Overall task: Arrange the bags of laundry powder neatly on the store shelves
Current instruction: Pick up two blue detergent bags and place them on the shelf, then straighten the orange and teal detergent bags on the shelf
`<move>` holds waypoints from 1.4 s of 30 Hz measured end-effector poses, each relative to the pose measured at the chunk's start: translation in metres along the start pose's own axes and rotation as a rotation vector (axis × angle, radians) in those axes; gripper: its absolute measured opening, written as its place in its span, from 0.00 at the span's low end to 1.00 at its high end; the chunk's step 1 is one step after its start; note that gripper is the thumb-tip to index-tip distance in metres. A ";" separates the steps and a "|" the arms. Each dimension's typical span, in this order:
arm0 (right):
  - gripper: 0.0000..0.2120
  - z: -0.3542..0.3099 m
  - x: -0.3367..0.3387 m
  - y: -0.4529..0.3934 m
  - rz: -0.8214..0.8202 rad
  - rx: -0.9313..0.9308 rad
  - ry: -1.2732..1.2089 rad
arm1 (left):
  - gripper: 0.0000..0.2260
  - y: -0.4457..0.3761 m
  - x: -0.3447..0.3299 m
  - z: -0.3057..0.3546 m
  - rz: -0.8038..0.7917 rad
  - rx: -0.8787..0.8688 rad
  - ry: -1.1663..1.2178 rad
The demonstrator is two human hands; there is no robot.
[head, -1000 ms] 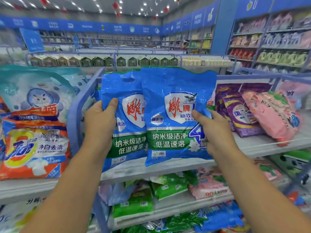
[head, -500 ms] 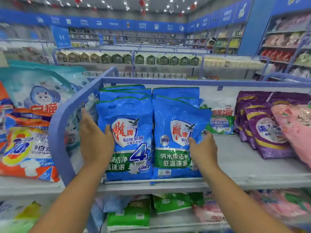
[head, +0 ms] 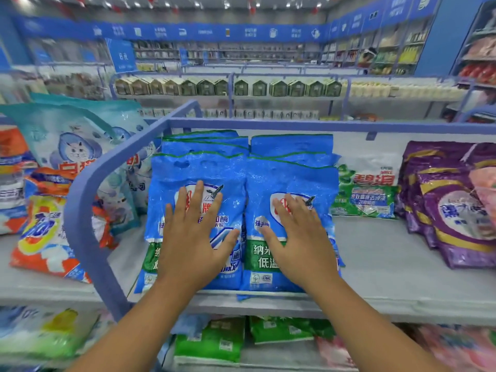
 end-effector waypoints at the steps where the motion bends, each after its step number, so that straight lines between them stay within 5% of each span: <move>1: 0.36 -0.001 0.000 0.000 0.004 0.000 0.004 | 0.34 0.001 0.000 0.000 0.006 0.001 0.006; 12: 0.30 -0.014 0.005 0.020 -0.102 -0.031 0.065 | 0.36 0.018 0.013 0.009 -0.196 0.096 0.025; 21: 0.32 -0.089 0.002 0.087 -0.259 0.071 -0.008 | 0.25 0.105 0.077 -0.003 -0.252 0.170 -0.002; 33: 0.33 -0.276 -0.024 0.176 -0.363 0.165 -0.195 | 0.27 0.216 0.194 -0.166 -0.177 0.355 0.062; 42: 0.34 -0.375 -0.048 0.174 -0.354 0.021 -0.382 | 0.28 0.241 0.247 -0.287 -0.205 0.370 0.108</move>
Point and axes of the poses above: each hand's wrist, its own y-axis away from the middle knuckle, its own x-axis out of the back of the hand, z = x × y, the point moved 6 cm from there along -y, towards the middle knuckle, and after that the axes turned 2 degrees about y, right-handed, at the moved point
